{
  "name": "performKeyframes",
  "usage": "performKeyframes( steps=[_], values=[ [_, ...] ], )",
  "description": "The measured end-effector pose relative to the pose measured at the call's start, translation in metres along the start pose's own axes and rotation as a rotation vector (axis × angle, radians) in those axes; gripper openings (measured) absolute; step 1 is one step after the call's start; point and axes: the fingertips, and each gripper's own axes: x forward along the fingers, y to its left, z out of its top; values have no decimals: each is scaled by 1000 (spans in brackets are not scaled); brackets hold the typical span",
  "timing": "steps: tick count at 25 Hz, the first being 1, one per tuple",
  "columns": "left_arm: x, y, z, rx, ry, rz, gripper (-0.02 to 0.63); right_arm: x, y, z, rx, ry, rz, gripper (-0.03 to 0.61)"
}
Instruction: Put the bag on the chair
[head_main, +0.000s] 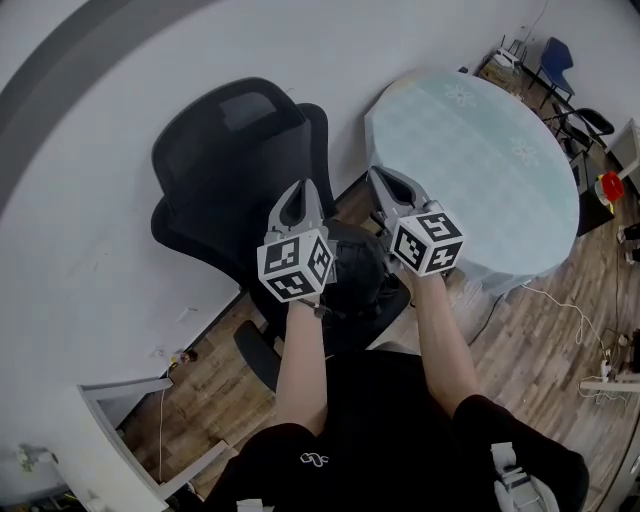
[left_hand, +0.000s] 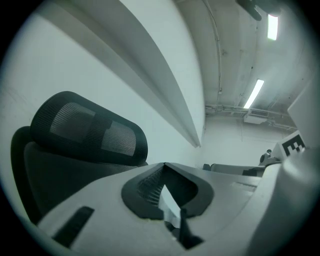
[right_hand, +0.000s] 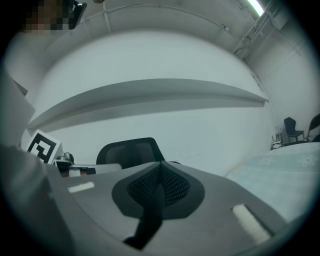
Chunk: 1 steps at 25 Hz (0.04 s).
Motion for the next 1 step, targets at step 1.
performKeyframes(
  steps=[1],
  values=[
    [0,3,0,-4,1,3,-5,1,2,0,-8,2,3,-11]
  ],
)
